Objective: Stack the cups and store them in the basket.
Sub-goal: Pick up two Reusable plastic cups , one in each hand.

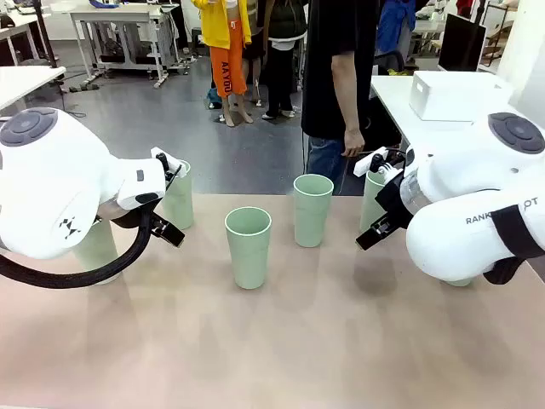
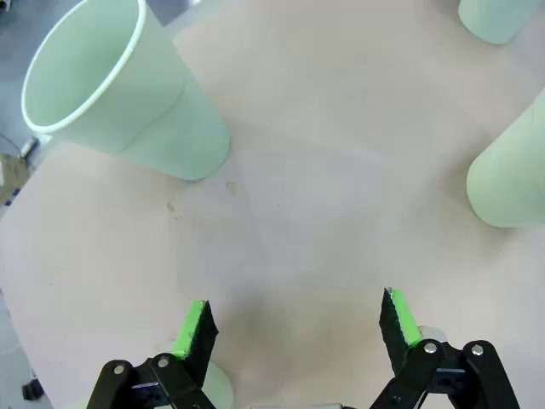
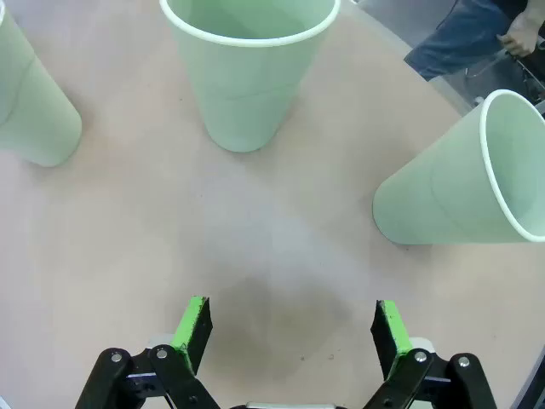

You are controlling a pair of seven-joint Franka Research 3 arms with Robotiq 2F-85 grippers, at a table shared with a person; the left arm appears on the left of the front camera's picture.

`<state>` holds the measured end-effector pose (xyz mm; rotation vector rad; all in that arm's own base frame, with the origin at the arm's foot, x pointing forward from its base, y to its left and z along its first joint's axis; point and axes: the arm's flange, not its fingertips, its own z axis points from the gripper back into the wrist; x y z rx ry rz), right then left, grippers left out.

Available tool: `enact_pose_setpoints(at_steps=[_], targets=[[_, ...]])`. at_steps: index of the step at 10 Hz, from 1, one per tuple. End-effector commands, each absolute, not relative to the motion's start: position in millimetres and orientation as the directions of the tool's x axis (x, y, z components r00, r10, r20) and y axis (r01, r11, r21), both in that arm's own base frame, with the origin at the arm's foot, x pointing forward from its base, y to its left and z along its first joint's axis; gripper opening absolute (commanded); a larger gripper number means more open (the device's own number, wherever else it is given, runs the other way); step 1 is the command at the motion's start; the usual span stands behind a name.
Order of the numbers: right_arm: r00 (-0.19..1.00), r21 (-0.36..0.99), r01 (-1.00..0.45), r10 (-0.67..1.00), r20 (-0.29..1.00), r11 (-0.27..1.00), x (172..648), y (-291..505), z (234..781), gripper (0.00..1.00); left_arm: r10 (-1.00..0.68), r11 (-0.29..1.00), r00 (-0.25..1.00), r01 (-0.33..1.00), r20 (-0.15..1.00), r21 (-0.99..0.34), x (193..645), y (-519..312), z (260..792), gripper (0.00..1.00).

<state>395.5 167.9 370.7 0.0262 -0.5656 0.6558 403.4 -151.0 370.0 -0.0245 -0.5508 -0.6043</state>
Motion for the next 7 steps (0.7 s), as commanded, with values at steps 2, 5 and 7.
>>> enact_pose_setpoints(at_steps=[2, 5, 7], targets=[[0.648, -0.151, -0.584, 0.57, 0.506, 0.798, 395.5, 167.9, 370.8, 1.0, -0.533, 0.827, 0.684, 0.546, 0.499, 0.136, 403.3, -151.0, 370.1, 1.0], [0.648, -0.151, -0.584, 0.57, 0.506, 0.798, 395.5, 167.9, 370.8, 1.0, -0.533, 0.827, 0.684, 0.546, 0.499, 0.136, 403.3, -151.0, 370.1, 1.0], [0.648, -0.151, -0.584, 0.57, 0.506, 0.798, 395.5, 167.9, 370.8, 1.0, -0.533, 0.827, 0.684, 0.546, 0.499, 0.136, 403.3, -151.0, 370.1, 1.0]])
